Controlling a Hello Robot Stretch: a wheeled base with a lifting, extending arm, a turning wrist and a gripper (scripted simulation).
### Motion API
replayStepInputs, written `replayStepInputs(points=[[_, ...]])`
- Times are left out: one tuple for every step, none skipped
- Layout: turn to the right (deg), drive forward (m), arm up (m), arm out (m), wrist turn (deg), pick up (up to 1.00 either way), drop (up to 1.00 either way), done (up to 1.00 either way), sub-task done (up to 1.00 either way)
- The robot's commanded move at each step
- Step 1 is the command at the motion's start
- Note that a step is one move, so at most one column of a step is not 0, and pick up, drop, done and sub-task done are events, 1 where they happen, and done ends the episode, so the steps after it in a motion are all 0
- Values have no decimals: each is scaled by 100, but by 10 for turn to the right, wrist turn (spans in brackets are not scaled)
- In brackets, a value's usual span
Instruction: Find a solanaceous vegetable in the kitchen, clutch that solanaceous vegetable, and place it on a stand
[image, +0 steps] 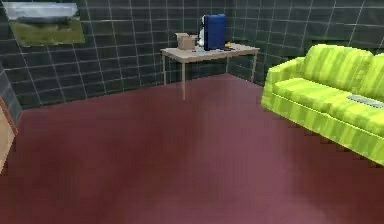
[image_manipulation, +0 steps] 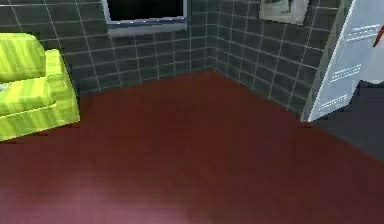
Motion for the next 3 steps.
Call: replayStepInputs(points=[[450, 0, 0, 0, 0, 0, 0, 0, 0], [450, 0, 0, 0, 0, 0, 0, 0, 0], [450, 0, 0, 0, 0, 0, 0, 0, 0]])
